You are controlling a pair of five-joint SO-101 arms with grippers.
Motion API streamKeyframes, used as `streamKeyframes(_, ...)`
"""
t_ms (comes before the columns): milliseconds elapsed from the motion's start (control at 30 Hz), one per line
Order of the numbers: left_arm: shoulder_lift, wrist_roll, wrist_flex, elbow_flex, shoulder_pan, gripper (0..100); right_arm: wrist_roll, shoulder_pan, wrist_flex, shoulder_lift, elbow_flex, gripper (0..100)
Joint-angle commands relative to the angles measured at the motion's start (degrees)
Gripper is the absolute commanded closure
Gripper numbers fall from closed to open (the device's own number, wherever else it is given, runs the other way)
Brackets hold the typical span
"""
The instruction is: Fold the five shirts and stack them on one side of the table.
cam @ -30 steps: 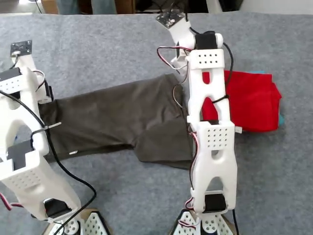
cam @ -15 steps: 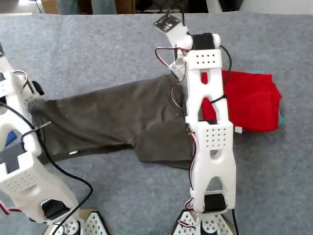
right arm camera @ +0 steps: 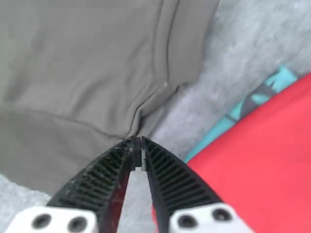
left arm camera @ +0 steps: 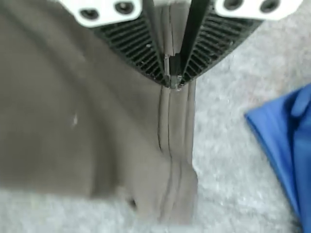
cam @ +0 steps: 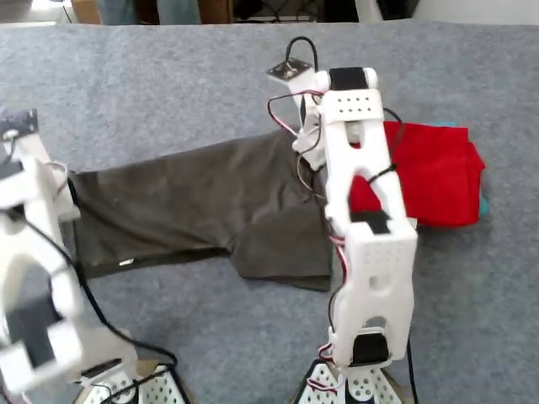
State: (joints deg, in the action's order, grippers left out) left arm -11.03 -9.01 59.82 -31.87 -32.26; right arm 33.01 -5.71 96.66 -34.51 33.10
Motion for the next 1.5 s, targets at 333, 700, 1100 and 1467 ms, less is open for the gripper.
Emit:
streamKeyframes(333, -24.8, 0.0, -6.3, -25.8, -1.2, 97, -7.7, -3.3, -20.4, 15.2, -36.5, 98.5)
streamKeyframes(700, -11.3, -2.8, -11.2, -25.9, -1.5, 97, -3.1, 2.7, -23.3, 17.5, -40.3, 98.5)
streamKeyframes(1100, -30.2, -5.3, 2.5, -25.7, -1.3, 97, 1.6, 1.0, -13.1, 32.9, -41.7, 98.5)
streamKeyframes(1467, -44.0, -5.5, -5.3, -44.6, -1.5, 97, 14.3, -12.6, -20.7, 65.0, -78.9, 98.3)
